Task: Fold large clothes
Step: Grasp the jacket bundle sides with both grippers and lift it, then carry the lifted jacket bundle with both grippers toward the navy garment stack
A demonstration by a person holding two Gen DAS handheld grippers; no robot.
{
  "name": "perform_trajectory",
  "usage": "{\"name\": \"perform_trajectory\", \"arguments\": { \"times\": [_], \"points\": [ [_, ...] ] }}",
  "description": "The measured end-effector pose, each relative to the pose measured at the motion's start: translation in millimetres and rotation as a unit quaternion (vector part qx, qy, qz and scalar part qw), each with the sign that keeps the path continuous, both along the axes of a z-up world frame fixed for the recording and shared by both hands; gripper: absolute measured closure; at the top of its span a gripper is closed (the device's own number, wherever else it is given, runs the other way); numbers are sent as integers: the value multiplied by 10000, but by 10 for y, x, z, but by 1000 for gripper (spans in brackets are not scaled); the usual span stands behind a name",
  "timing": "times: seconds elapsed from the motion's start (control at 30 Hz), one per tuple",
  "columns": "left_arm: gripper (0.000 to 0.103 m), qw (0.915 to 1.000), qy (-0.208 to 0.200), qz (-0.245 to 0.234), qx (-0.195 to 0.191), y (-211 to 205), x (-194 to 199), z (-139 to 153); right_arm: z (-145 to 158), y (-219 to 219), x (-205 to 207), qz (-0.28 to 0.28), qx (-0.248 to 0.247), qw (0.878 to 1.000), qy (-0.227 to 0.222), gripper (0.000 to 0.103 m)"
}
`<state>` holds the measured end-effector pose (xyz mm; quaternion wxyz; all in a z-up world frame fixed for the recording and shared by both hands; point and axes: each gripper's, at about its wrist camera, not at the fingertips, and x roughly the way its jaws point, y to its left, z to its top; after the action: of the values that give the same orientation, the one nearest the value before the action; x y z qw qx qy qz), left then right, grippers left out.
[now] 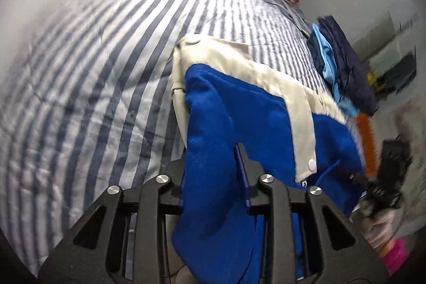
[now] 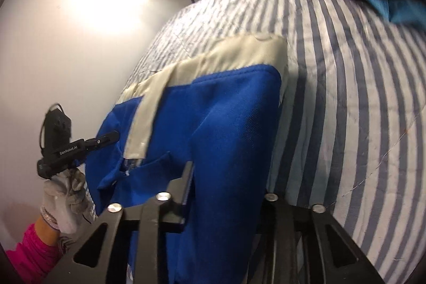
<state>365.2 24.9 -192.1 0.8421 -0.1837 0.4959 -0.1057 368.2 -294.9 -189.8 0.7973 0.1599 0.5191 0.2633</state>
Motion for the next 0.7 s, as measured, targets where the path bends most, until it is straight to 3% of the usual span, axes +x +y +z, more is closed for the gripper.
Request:
{"name": "perform_trajectory", "arguments": {
  "times": [0.3,0.7],
  "points": [
    [79,9921,-839,-630,686,-535,-353,563,497,138,-326,427,-672,9936,-796,82],
    [79,9800,-1455,-1169,684,-1112,-551,953,919,-191,-646,156,-951,9865,-1327,83]
  ]
}}
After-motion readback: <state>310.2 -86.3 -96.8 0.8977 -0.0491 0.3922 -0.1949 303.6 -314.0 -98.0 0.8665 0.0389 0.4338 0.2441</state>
